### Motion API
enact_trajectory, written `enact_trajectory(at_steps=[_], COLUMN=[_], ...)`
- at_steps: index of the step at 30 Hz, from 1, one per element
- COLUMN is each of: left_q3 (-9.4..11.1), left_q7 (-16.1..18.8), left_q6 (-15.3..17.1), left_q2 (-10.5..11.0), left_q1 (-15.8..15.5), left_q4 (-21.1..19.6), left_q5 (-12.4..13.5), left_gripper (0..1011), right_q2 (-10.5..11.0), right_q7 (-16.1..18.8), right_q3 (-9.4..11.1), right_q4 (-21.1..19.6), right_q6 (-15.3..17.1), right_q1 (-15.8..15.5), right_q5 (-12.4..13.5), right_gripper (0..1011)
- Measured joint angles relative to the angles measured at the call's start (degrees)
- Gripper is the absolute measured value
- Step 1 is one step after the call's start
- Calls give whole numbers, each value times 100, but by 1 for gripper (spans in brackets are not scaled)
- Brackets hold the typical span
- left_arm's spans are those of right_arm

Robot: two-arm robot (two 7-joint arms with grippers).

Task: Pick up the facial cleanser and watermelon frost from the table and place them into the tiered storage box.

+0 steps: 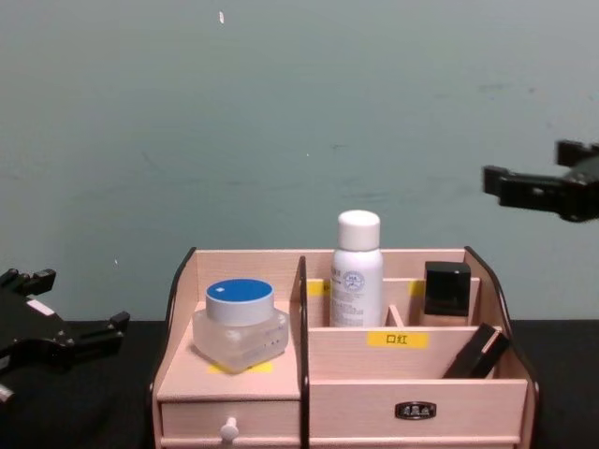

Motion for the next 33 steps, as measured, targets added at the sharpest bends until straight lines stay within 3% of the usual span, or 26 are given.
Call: enact_trajectory(at_steps=[6, 13, 16, 33], left_q3=[0, 0, 0, 0], left_q7=[0, 0, 0, 0], left_q6=[0, 0, 0, 0], left_q2=[0, 0, 0, 0], left_q1=[0, 0, 0, 0], left_q4=[0, 0, 0, 0], left_q5=[0, 0, 0, 0], left_gripper=[1001, 1001, 1001, 1001], right_q2=[-81, -232, -340, -294], right_q7=[-496, -680, -701, -700], right_q3=[349, 596, 605, 610], right_q4=[-134, 56, 224, 153], right_q6=[-121, -190, -100, -128], right_q1=[-469, -694, -689, -697], right_q5=[-216, -269, -271, -281], right_gripper=[1002, 1002, 1002, 1002])
